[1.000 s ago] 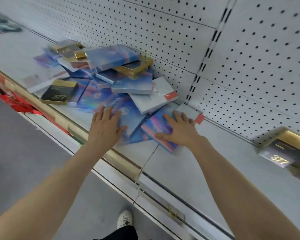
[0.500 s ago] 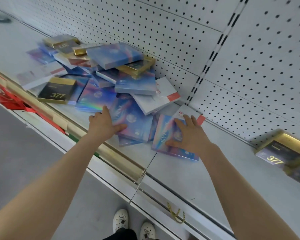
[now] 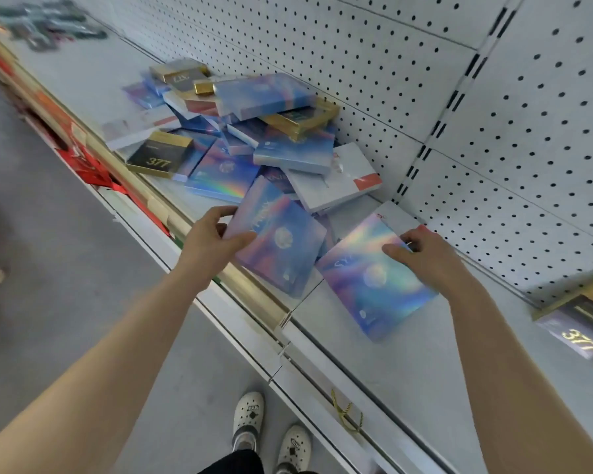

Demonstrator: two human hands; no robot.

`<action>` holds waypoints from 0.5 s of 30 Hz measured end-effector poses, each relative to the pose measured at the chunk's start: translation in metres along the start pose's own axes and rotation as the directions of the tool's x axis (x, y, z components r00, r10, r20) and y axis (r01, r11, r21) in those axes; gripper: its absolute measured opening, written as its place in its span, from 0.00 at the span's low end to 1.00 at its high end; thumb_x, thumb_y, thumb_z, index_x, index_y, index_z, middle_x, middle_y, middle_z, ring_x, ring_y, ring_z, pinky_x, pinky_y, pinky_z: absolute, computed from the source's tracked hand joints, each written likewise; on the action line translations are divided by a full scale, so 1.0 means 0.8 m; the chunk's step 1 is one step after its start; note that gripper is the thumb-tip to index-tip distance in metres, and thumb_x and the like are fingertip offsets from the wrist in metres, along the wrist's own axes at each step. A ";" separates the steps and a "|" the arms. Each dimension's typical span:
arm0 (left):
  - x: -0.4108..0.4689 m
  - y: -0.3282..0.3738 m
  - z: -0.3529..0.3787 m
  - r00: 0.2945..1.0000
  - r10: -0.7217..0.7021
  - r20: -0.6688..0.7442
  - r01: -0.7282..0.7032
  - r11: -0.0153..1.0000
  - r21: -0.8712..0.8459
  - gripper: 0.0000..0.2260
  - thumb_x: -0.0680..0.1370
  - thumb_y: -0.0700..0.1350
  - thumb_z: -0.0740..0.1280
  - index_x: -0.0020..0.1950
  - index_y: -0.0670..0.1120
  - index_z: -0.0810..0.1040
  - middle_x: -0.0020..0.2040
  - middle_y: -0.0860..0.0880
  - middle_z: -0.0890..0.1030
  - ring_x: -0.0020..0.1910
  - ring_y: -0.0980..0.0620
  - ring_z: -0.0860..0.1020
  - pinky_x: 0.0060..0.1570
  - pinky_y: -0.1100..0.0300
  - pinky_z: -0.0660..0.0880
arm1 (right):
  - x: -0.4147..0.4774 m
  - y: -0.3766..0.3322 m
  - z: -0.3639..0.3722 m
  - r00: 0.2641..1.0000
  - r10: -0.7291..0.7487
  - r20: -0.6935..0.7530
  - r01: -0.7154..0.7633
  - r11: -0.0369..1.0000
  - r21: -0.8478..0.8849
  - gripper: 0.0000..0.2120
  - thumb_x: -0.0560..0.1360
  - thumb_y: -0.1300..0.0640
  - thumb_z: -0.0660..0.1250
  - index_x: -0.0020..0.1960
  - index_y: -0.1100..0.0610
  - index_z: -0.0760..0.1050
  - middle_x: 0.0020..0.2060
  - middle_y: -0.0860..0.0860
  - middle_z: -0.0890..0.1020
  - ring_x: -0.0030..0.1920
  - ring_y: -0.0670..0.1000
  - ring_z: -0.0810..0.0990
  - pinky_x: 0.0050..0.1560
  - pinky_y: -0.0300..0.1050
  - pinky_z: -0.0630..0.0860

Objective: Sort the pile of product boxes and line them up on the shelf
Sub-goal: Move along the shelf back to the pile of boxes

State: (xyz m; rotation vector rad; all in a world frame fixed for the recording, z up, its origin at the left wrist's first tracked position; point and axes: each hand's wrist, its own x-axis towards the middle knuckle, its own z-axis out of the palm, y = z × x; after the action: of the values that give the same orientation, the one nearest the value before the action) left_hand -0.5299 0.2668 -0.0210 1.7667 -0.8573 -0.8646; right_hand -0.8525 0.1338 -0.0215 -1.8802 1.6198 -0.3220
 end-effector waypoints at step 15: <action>-0.087 0.022 0.071 0.969 0.174 0.173 -0.156 0.981 -0.116 0.20 0.65 0.63 0.73 0.51 0.53 0.82 0.45 0.46 0.84 0.43 0.45 0.81 0.49 0.38 0.79 | -0.214 0.064 -0.043 0.846 0.220 -0.486 -0.074 0.951 0.301 0.21 0.78 0.55 0.63 0.70 0.50 0.64 0.42 0.48 0.77 0.42 0.52 0.77 0.37 0.43 0.70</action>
State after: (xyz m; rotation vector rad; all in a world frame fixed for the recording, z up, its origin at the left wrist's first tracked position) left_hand -0.6157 0.2952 -0.0092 1.5213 -1.0458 -0.9522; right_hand -0.9496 0.2844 0.0109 -1.5182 1.9322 -1.0016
